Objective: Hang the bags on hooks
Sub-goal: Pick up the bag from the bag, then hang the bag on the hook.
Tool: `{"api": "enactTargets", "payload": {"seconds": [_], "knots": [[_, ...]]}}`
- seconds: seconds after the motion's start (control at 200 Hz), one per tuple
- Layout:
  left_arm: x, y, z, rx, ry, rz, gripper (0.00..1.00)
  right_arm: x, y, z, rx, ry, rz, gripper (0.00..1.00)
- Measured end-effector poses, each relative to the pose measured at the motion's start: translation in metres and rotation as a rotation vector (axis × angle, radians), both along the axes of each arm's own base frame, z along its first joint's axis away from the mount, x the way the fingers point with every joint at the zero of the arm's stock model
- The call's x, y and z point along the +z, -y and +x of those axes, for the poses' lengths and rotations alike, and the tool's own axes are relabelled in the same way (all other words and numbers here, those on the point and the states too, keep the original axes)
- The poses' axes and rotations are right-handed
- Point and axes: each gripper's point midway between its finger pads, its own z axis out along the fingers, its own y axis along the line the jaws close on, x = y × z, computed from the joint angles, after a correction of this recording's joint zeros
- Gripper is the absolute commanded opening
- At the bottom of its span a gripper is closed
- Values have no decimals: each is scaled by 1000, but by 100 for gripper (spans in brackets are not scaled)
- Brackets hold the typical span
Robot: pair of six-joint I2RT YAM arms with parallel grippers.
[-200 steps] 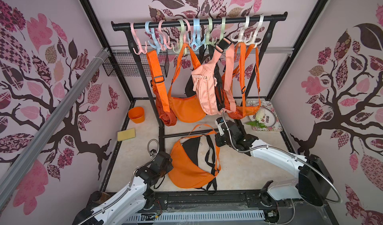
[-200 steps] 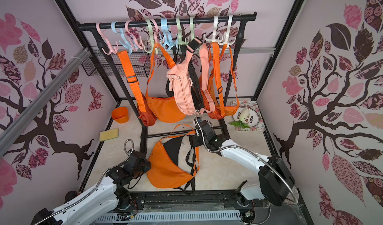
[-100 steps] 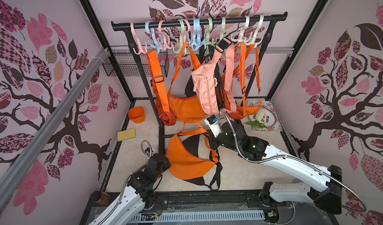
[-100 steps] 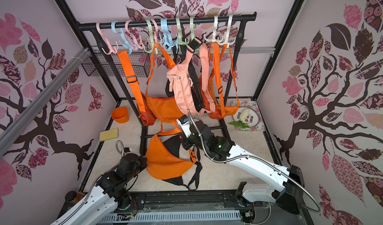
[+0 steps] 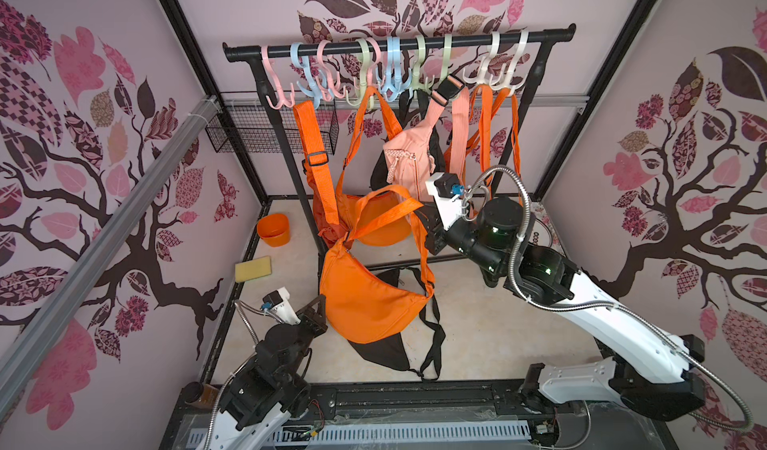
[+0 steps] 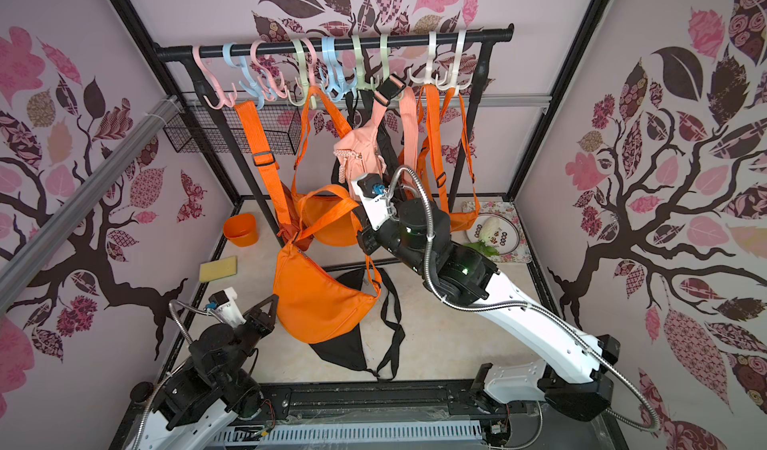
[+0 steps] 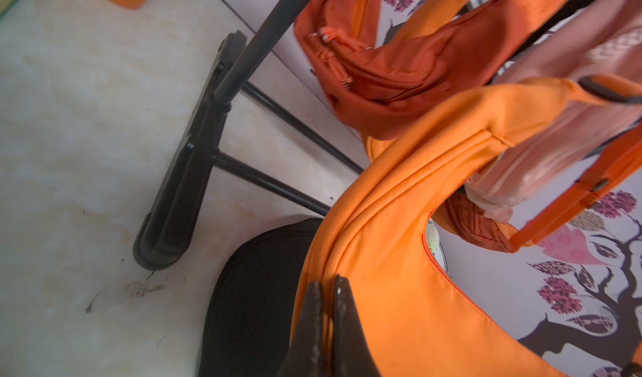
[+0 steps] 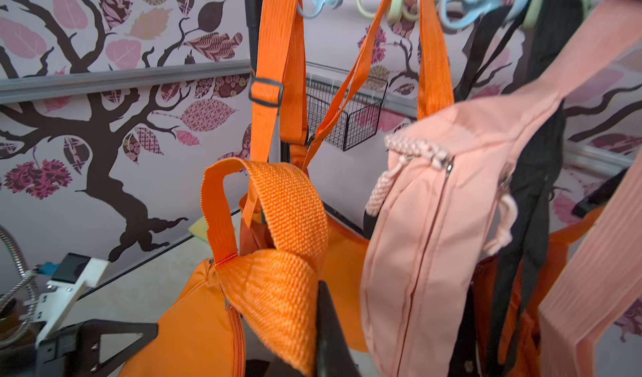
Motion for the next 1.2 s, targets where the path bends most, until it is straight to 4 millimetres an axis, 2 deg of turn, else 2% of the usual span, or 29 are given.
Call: {"api": "enactTargets", "payload": {"seconds": [0.135,0.24,0.35,0.455,0.575,0.66,0.745,0.835,0.915,0.97,1.05,1.2], "knots": [[75,5,0,-31,149,-6,0,56,-8,17,-34,110,35,0],[115,7,0,-36,244,-7,0,96,-7,36,-78,184,63,0],[148,12,4,-48,305,24,0,134,11,56,-167,252,84,0],[174,27,13,-85,340,65,0,163,45,70,-291,309,105,0],[196,53,25,-153,375,125,0,173,91,85,-429,329,103,0],[208,75,30,-210,400,165,0,171,123,96,-519,323,88,0],[221,103,33,-278,431,206,0,167,158,106,-601,309,77,0],[233,136,30,-350,473,242,0,172,201,116,-674,315,106,0],[236,162,31,-398,495,276,0,179,240,121,-736,323,135,0],[236,173,34,-407,502,294,0,185,262,121,-768,334,155,0],[232,181,43,-397,497,320,0,192,274,120,-763,353,181,0],[233,193,57,-370,488,354,0,192,264,128,-693,354,190,0]]}}
